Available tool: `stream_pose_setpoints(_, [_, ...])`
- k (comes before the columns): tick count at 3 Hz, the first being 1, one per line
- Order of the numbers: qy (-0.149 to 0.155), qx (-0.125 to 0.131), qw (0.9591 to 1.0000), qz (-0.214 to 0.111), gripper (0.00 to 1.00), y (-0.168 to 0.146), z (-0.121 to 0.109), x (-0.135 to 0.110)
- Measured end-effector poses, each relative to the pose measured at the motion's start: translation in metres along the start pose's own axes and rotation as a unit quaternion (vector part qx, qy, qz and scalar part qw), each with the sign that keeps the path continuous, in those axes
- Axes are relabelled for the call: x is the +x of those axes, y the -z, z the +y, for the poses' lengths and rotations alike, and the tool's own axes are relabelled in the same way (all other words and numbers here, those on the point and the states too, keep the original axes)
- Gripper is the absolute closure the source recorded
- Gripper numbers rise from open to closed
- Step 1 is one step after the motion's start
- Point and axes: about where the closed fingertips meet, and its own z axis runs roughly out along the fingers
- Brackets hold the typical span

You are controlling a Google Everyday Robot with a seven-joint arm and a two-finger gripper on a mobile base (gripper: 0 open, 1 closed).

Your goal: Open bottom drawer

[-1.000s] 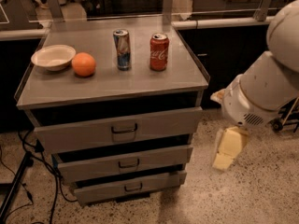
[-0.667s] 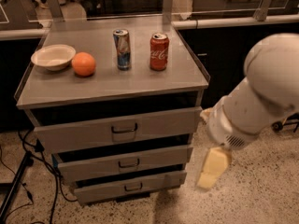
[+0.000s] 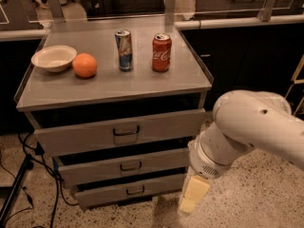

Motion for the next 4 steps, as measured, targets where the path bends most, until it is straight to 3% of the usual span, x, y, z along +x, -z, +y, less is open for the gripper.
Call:
stream_pose_setpoints(2, [-0.008, 0.001, 1.0, -0.004, 0.0, -0.001, 0.005, 0.003])
stream_pose_setpoints(4, [-0.053, -0.041, 0.9968, -0.045, 0.0, -0.096, 0.038, 0.013])
